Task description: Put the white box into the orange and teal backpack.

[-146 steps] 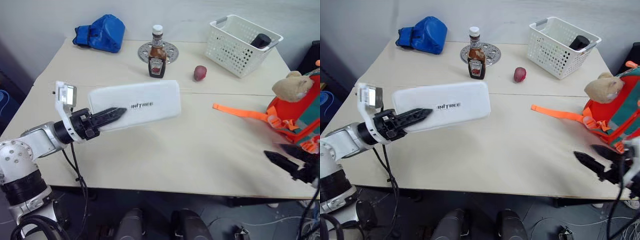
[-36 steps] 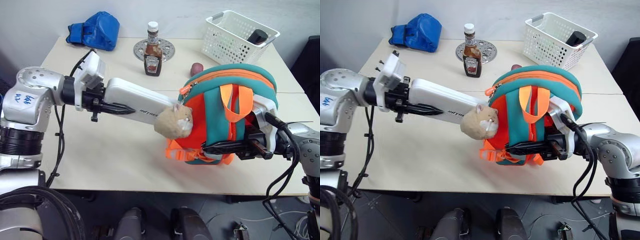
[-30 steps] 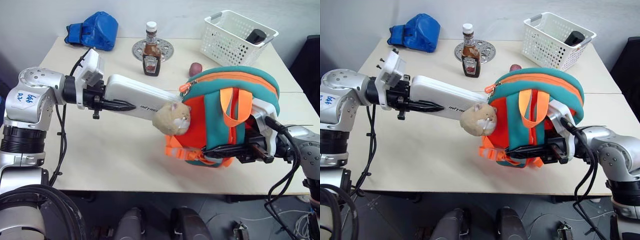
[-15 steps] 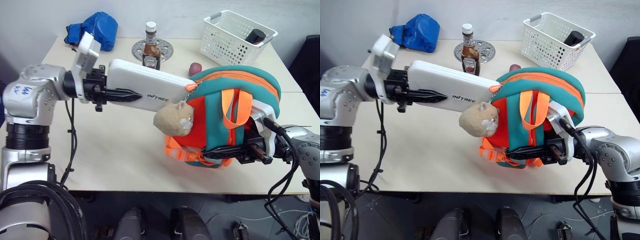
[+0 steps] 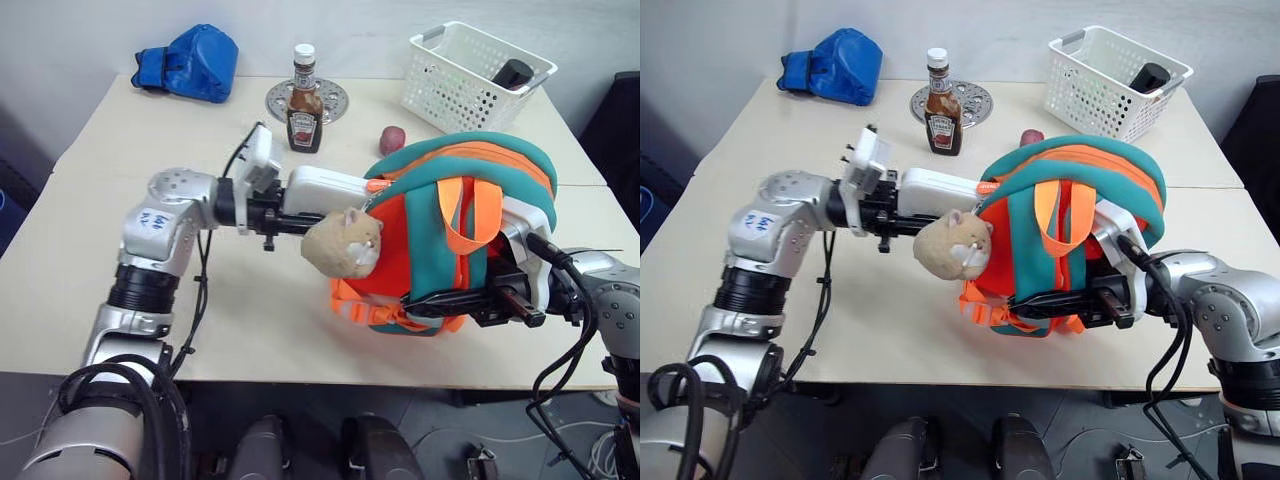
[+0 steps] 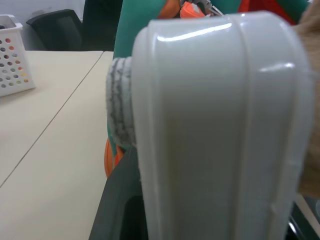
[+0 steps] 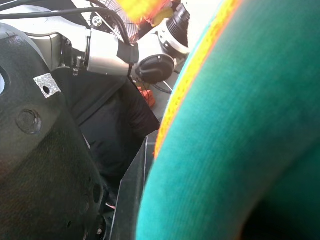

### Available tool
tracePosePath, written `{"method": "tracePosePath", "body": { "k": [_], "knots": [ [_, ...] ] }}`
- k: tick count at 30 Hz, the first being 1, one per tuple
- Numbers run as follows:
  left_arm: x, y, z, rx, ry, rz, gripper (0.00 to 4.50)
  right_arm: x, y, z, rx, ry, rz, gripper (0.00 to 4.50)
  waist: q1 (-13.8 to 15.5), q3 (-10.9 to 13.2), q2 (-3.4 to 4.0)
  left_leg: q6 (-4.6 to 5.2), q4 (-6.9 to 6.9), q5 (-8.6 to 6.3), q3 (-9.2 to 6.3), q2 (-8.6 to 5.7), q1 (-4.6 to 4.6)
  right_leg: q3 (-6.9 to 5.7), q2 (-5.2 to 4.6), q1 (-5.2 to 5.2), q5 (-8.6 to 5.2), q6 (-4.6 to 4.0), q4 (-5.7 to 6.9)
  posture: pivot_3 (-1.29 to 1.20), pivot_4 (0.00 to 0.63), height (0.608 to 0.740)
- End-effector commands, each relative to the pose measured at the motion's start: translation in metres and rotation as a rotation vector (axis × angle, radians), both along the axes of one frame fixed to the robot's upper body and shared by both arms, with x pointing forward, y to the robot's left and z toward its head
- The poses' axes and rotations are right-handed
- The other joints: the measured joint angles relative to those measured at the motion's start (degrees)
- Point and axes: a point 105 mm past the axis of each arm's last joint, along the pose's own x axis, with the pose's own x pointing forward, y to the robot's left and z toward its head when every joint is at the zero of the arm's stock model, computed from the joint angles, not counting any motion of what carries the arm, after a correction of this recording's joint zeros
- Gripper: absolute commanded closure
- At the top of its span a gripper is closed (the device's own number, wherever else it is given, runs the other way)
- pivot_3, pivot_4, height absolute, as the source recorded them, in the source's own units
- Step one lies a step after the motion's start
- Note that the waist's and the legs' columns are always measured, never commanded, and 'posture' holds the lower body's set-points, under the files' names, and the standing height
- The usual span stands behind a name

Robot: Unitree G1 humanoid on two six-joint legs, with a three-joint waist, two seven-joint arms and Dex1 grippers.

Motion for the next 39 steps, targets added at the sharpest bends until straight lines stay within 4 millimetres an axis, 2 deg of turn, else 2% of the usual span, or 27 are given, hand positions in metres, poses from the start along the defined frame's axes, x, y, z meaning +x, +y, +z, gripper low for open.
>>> {"method": "tracePosePath", "body": {
  "k": [1, 6, 9, 14, 18, 25, 30, 32, 37, 39],
  "knots": [
    [0.003, -0.029, 0.006, -0.001, -0.036, -0.028, 3.18, -0.008, 0.010, 0.007, 0.018, -0.037, 0.049, 4.50, 0.2, 0.0, 0.00, 0.01, 0.02, -0.01, 0.00, 0.00, -0.01, 0.00, 0.00, 0.01, 0.00, 0.00, 0.00, 0.00, 0.150, 0.740],
    [0.011, -0.060, -0.002, 0.011, -0.015, -0.028, 3.18, -0.007, 0.014, 0.006, 0.033, -0.048, 0.033, 4.50, 0.6, 0.0, 0.00, 0.06, 0.09, -0.04, 0.02, 0.00, -0.02, 0.00, 0.00, 0.01, 0.01, 0.01, 0.00, 0.00, 0.150, 0.740],
    [0.010, -0.069, -0.007, 0.028, -0.003, -0.046, 3.18, -0.005, 0.014, 0.006, 0.042, -0.051, 0.010, 4.50, 0.7, 0.0, 0.00, 0.06, 0.11, -0.04, 0.02, 0.01, -0.02, -0.01, 0.00, 0.01, 0.01, 0.01, 0.01, 0.00, 0.150, 0.740],
    [0.005, -0.056, -0.001, 0.034, -0.017, -0.059, 1.66, -0.002, 0.014, 0.003, 0.047, -0.048, -0.022, 4.50, 0.6, 0.0, 0.00, 0.05, 0.11, -0.04, 0.02, 0.02, -0.01, 0.00, 0.00, 0.00, 0.01, 0.01, 0.05, 0.00, 0.150, 0.740],
    [-0.001, -0.023, 0.012, 0.052, -0.059, -0.045, 0.48, 0.004, 0.013, 0.003, 0.059, -0.042, -0.053, 4.50, 0.2, 0.0, 0.00, 0.04, 0.11, -0.04, 0.01, 0.04, -0.01, 0.01, 0.01, -0.01, 0.01, 0.01, 0.09, 0.00, 0.150, 0.740],
    [-0.014, 0.011, 0.034, 0.043, -0.076, -0.014, 0.48, 0.012, 0.014, -0.002, 0.054, -0.045, -0.093, 4.50, -0.1, 0.0, 0.00, 0.04, 0.16, -0.04, -0.05, 0.04, -0.02, -0.02, 0.00, 0.02, 0.01, 0.01, 0.11, 0.00, 0.150, 0.740],
    [-0.024, 0.033, 0.038, 0.092, -0.111, 0.002, 0.48, 0.017, 0.021, -0.008, 0.037, -0.070, -0.110, 4.50, -0.3, 0.0, 0.01, 0.05, 0.19, -0.05, -0.08, 0.03, 0.00, -0.05, -0.01, 0.09, 0.01, 0.01, 0.08, 0.00, 0.150, 0.740],
    [-0.036, 0.043, 0.055, 0.026, -0.052, -0.008, 0.48, 0.021, 0.023, -0.007, 0.041, -0.082, -0.121, 4.50, -0.7, 0.0, 0.01, 0.04, 0.17, -0.05, -0.08, 0.04, 0.01, -0.04, 0.00, 0.09, 0.00, 0.01, 0.11, 0.00, 0.150, 0.740],
    [-0.070, 0.046, 0.075, -0.038, 0.013, -0.097, 0.48, 0.020, 0.025, -0.006, 0.046, -0.086, -0.111, 4.50, -0.6, 0.0, 0.01, 0.01, 0.17, -0.05, -0.12, 0.06, 0.02, -0.04, 0.01, 0.08, 0.00, 0.01, 0.16, 0.00, 0.150, 0.740],
    [-0.077, 0.044, 0.079, -0.057, 0.027, -0.098, 0.48, 0.019, 0.026, -0.007, 0.045, -0.084, -0.109, 4.50, -0.6, 0.0, 0.01, 0.01, 0.19, -0.05, -0.17, 0.05, 0.03, -0.05, 0.00, 0.15, 0.00, 0.01, 0.11, 0.00, 0.150, 0.740]
  ]
}}
